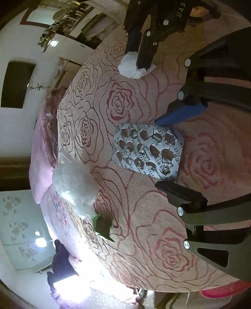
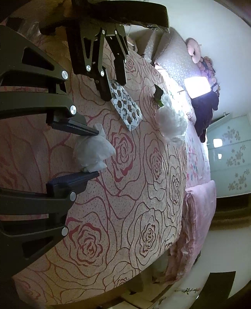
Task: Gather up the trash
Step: 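Grasp the silver blister pack with the left tool, then carry the blister pack into the pink basket and release it while the right tool carries the tissue, then lower the white tissue into the pink basket and open the right tool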
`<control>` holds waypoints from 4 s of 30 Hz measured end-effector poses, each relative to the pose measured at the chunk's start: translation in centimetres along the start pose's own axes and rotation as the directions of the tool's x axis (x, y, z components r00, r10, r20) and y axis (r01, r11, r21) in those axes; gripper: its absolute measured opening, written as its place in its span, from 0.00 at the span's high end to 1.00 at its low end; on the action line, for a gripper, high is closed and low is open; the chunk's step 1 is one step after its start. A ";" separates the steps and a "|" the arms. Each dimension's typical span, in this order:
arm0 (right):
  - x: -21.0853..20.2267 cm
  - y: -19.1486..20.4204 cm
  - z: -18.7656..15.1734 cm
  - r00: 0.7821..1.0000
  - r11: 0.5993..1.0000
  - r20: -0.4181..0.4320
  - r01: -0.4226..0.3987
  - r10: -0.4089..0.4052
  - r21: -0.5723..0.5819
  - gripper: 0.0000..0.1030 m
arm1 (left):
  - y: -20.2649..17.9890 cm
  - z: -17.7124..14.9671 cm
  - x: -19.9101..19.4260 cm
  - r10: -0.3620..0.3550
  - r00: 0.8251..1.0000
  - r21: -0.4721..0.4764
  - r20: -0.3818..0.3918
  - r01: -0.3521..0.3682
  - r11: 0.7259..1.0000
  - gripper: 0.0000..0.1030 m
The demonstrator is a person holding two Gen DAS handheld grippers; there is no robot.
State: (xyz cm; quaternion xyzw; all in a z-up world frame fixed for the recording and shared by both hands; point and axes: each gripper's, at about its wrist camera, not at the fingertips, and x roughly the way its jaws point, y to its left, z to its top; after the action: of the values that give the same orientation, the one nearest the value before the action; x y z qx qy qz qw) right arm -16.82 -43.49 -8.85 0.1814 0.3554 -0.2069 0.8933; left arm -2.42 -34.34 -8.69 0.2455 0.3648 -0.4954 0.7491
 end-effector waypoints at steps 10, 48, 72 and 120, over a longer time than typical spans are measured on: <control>0.0 1.4 -0.1 1.000 0.999 -0.002 -0.025 0.025 -0.020 0.65 | 2.4 -2.5 -3.0 0.049 0.998 -0.122 0.031 -0.045 0.991 0.46; 5.4 18.6 3.0 0.971 0.929 -0.107 -0.235 0.213 -0.286 0.65 | 15.8 -12.2 -13.8 0.361 0.932 -0.493 0.042 -0.294 0.819 0.47; 8.2 30.8 3.0 0.928 0.850 -0.223 -0.366 0.300 -0.379 0.65 | 25.3 -20.8 -13.7 0.408 0.901 -0.660 -0.150 -0.398 0.637 0.46; 12.6 38.7 2.2 0.884 0.801 -0.332 -0.448 0.329 -0.397 0.42 | 29.4 -22.0 -18.7 0.522 0.840 -0.723 -0.148 -0.452 0.523 0.28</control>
State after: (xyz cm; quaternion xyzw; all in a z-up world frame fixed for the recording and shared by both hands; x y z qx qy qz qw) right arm 11.99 -14.75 -9.44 0.0572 0.4571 0.0968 0.8823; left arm 13.49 3.68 -7.19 -0.0059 0.4151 -0.0870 0.9056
